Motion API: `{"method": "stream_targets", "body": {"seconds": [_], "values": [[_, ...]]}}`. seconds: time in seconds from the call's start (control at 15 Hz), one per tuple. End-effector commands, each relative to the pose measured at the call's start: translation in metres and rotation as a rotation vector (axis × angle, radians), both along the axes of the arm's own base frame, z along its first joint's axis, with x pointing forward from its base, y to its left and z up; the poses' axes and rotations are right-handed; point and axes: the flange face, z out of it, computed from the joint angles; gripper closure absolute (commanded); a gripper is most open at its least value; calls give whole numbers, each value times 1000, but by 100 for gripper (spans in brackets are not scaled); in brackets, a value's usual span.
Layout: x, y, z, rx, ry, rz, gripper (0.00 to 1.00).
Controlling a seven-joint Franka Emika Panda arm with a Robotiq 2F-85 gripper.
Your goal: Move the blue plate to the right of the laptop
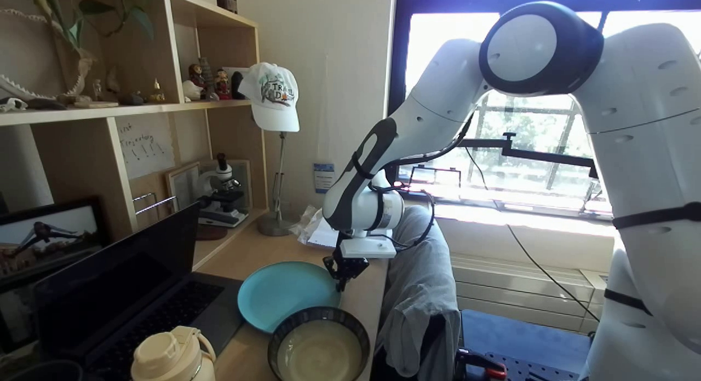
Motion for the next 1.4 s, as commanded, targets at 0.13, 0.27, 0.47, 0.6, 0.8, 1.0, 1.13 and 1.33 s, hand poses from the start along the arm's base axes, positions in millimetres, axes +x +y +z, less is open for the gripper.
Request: {"method": "stream_targets", "body": {"seconds": [0.13,0.27,0.47,0.6,0.8,1.0,1.13,1.33], "values": [[-1,-7,14,16,3,-86,99],[0,-10,21,37,4,-128,99],[7,-15,40,54,-15,-200,99],[14,-18,56,69,-35,-244,99],[25,-18,84,73,-83,-279,99],[35,-21,107,75,-139,-312,99],[40,-24,119,93,-169,-347,99],[49,-32,132,114,-211,-391,99]]}}
